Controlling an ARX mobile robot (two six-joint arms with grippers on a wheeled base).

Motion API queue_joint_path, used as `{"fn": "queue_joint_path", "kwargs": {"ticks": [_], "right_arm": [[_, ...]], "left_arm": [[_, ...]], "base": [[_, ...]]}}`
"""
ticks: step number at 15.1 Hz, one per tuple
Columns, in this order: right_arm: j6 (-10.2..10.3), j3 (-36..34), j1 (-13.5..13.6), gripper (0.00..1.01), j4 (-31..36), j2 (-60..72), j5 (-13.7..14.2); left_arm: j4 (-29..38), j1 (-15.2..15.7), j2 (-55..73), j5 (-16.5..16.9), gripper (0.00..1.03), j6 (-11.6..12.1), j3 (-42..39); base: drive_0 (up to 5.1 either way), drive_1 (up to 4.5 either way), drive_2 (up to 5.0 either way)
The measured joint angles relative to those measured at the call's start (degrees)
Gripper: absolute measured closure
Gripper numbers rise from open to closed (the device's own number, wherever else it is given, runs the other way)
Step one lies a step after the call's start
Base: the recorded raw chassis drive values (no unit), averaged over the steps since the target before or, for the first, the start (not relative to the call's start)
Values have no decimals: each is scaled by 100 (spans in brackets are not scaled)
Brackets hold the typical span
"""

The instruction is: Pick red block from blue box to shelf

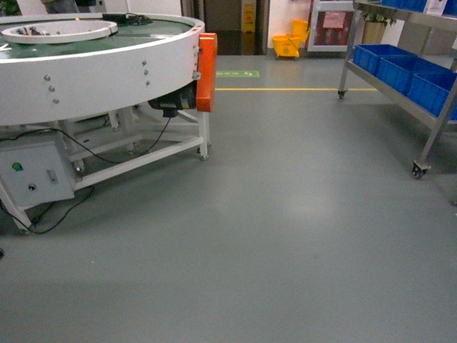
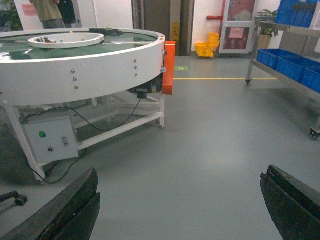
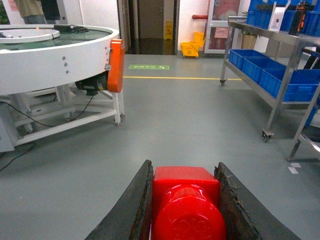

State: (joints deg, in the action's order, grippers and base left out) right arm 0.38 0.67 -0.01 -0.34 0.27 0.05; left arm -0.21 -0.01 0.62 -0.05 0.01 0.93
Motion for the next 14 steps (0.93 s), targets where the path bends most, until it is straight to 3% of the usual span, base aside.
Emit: {"fn": "queue_joint_path", "kwargs": {"ticks": [14], "right_arm": [[0, 0, 0, 73, -7, 0, -2]], "left_arm": [[-20, 0, 0, 2, 5, 0, 0]], "base": [[5, 432, -422]]}}
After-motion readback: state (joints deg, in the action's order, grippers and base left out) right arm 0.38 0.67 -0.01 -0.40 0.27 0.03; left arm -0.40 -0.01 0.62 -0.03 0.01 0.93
